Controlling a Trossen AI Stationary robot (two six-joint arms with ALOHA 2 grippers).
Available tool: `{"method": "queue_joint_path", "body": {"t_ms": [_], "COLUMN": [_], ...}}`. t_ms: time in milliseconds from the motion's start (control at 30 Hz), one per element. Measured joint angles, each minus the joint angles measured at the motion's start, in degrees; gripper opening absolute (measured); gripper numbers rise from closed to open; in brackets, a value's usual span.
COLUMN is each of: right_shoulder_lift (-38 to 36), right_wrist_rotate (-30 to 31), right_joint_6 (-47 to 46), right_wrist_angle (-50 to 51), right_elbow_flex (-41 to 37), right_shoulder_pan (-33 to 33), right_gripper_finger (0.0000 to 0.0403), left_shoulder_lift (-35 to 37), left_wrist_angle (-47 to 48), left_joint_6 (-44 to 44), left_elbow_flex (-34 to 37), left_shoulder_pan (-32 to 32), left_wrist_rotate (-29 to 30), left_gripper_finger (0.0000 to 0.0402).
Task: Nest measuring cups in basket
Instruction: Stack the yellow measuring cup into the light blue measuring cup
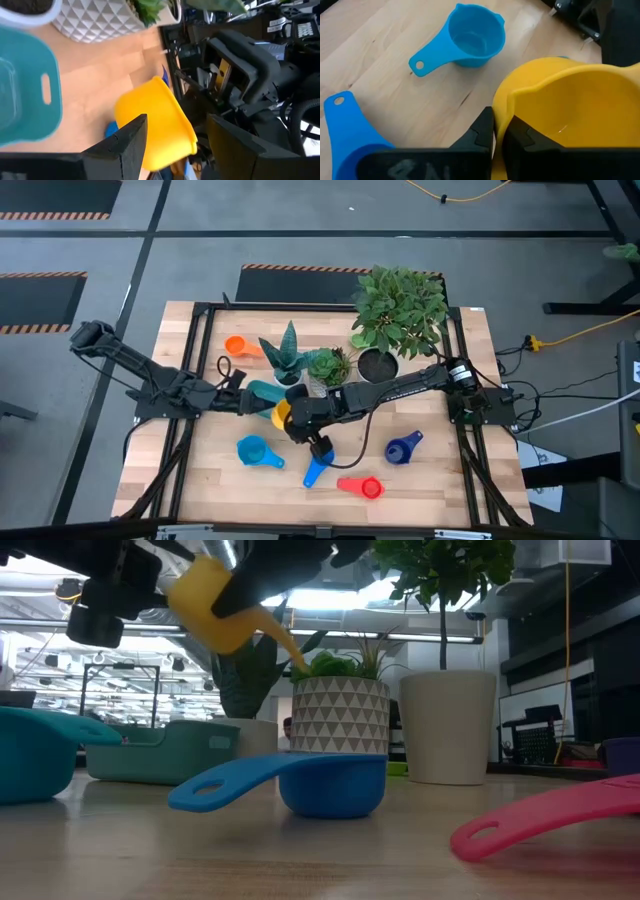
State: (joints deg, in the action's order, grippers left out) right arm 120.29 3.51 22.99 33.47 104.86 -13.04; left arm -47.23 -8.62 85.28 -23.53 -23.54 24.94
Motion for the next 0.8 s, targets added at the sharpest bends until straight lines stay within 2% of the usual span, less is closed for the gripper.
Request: {"method": "queue_joint_path", "body": {"t_ms": [200,367,633,800], "right_shoulder_lift": [0.02,0.02,0.02,0.02], "right_wrist_rotate": [-0.09,-0.09,-0.09,-0.09], "right_joint_6": [-0.01,-0.03,-0.01,-0.01], "right_wrist_angle": [2.54,3.42,5.64,6.24], "right_elbow_flex": [0.00,0.00,-0.02,-0.17], "right_shoulder_pan": [0.00,0.00,0.07,0.07], "right_gripper_finger": [0.0021,0.0021,0.0021,0.0021], "left_shoulder_lift": [0.01,-0.07,-3.76,-6.87], "left_wrist_angle": [0.02,0.02,-0.73,-5.46], "left_joint_6": [0.68,4.78,8.35,9.09], "left_elbow_flex": [0.00,0.00,0.00,0.00], "left_shoulder_pan": [1.01,1.15,1.15,1.15], "left_wrist_rotate": [-2.05,-2.13,-2.17,-2.16], "left_gripper_finger": [0.0198,0.0198,0.0198,0.0198]}}
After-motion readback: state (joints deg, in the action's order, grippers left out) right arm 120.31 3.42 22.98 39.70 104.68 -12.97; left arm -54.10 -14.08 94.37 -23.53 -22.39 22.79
